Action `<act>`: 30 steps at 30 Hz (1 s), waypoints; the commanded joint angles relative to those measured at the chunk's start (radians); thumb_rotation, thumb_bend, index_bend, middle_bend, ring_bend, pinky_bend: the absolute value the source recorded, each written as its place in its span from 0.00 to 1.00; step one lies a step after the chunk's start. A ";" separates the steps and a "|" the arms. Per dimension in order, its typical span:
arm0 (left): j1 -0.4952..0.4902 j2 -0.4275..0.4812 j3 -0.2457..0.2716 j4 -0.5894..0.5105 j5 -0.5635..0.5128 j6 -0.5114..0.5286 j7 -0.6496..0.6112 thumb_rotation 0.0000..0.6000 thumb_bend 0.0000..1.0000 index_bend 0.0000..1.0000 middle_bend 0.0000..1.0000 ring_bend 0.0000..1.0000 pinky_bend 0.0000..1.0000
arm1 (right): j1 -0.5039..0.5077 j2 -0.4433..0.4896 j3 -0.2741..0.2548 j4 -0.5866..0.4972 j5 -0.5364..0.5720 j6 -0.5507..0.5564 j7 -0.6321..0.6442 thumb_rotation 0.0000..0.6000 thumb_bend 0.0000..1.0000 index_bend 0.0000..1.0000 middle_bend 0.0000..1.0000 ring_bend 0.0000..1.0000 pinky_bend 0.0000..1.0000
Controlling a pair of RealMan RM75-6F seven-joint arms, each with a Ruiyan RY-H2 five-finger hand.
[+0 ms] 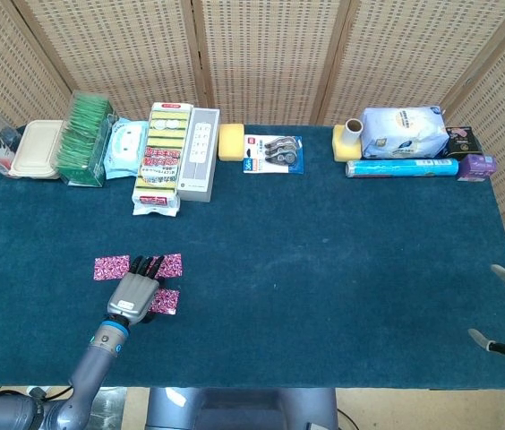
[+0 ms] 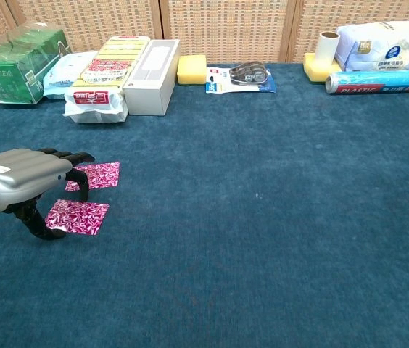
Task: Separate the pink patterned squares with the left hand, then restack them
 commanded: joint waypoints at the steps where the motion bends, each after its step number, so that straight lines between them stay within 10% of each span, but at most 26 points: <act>1: 0.002 0.000 -0.003 0.002 0.002 -0.001 -0.002 1.00 0.23 0.38 0.00 0.00 0.02 | -0.001 -0.001 -0.001 0.003 -0.001 0.001 0.003 1.00 0.00 0.13 0.02 0.01 0.01; 18: -0.013 0.104 -0.073 -0.094 -0.016 -0.011 -0.029 1.00 0.23 0.38 0.00 0.00 0.02 | 0.001 -0.001 -0.003 0.001 -0.002 -0.005 -0.001 1.00 0.00 0.13 0.02 0.01 0.01; 30: -0.085 0.115 -0.187 -0.038 -0.239 -0.096 -0.051 1.00 0.23 0.38 0.00 0.00 0.02 | 0.003 -0.001 -0.004 0.003 -0.002 -0.010 0.003 1.00 0.00 0.13 0.02 0.01 0.01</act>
